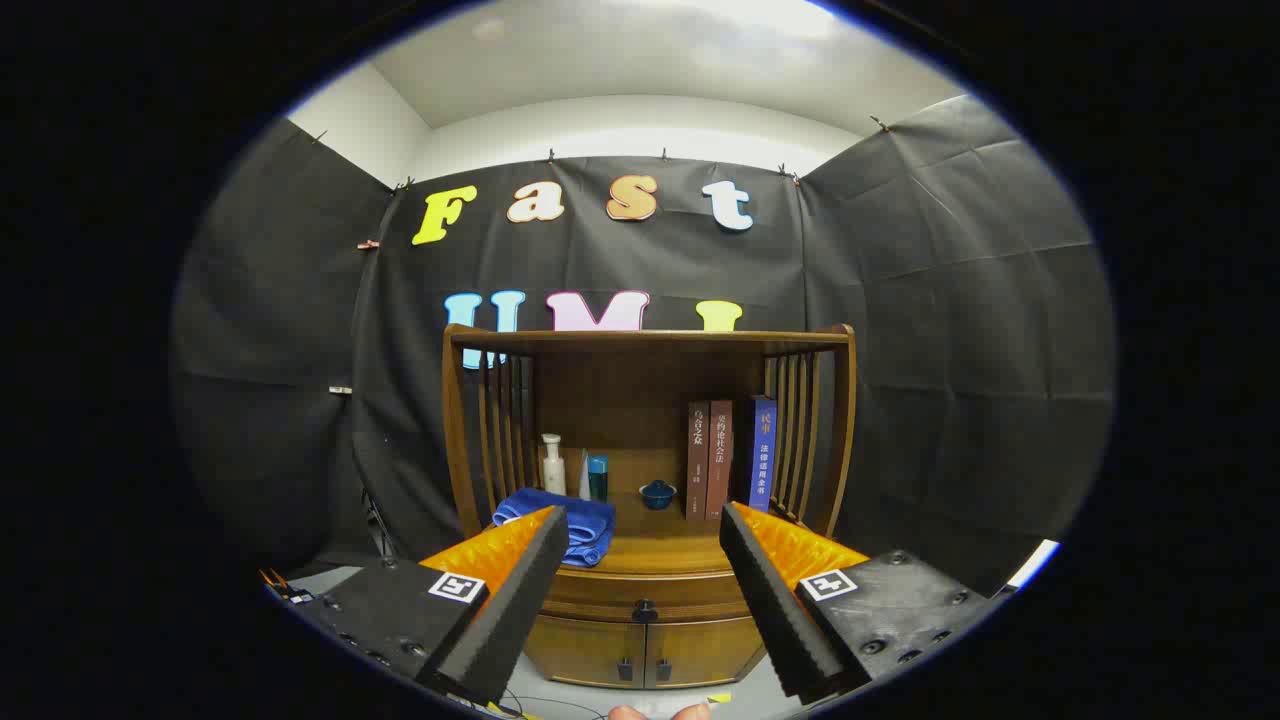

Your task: Pull open the drawer, take out the items inside it, and place them on the countertop above the cabinet.

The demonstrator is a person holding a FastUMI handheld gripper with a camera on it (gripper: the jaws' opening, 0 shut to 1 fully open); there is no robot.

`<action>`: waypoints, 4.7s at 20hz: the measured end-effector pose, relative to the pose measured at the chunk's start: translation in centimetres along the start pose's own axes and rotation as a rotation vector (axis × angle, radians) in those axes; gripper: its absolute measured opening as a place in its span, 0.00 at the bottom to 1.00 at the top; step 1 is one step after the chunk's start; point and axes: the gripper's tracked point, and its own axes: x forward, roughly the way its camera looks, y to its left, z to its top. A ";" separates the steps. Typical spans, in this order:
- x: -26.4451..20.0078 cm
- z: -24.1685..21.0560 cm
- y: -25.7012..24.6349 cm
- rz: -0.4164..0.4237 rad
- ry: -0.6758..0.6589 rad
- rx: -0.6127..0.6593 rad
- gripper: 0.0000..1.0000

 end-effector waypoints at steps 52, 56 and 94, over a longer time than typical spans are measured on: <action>17.6 -33.7 -0.3 -0.060 0.318 -0.002 0.81; 17.9 -33.9 -0.2 -0.062 0.297 0.019 0.52; -0.7 -32.4 -0.6 -0.044 0.336 0.041 0.62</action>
